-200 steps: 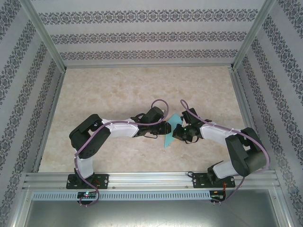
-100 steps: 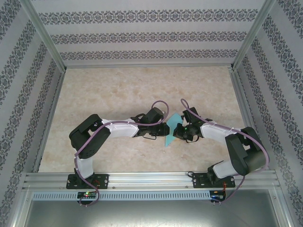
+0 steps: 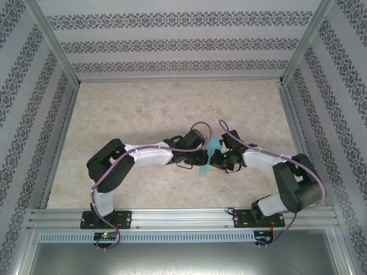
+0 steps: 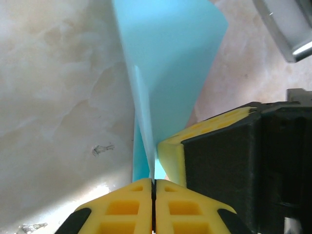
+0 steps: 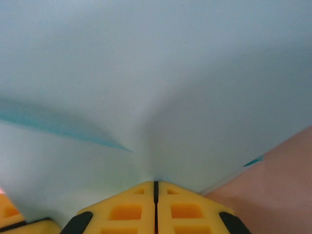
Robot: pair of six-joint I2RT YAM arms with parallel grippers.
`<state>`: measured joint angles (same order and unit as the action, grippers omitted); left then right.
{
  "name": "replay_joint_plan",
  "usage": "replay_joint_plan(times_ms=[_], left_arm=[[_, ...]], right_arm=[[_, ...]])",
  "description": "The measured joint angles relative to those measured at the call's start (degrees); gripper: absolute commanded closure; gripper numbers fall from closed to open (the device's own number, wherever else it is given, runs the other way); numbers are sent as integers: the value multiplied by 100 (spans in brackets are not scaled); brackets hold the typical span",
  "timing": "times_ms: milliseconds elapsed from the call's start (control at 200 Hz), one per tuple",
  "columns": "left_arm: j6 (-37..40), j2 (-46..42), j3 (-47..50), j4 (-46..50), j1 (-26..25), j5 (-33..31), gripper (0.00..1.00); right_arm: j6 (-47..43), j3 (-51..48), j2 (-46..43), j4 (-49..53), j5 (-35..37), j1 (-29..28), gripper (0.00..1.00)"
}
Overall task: Fold a paper plane with a square sheet of paper (pick it up from the middle)
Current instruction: Fold the wing for the fifth time at the center of the table.
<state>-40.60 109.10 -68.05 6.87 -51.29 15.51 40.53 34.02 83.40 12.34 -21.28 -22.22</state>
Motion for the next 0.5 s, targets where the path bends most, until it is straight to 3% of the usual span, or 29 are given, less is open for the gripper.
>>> replay_joint_plan(times_ms=[500], left_arm=[[319, 271, -382, 560, -90, -518, 92]], right_arm=[[-24, -87, -33, -114, -116, 114, 94]])
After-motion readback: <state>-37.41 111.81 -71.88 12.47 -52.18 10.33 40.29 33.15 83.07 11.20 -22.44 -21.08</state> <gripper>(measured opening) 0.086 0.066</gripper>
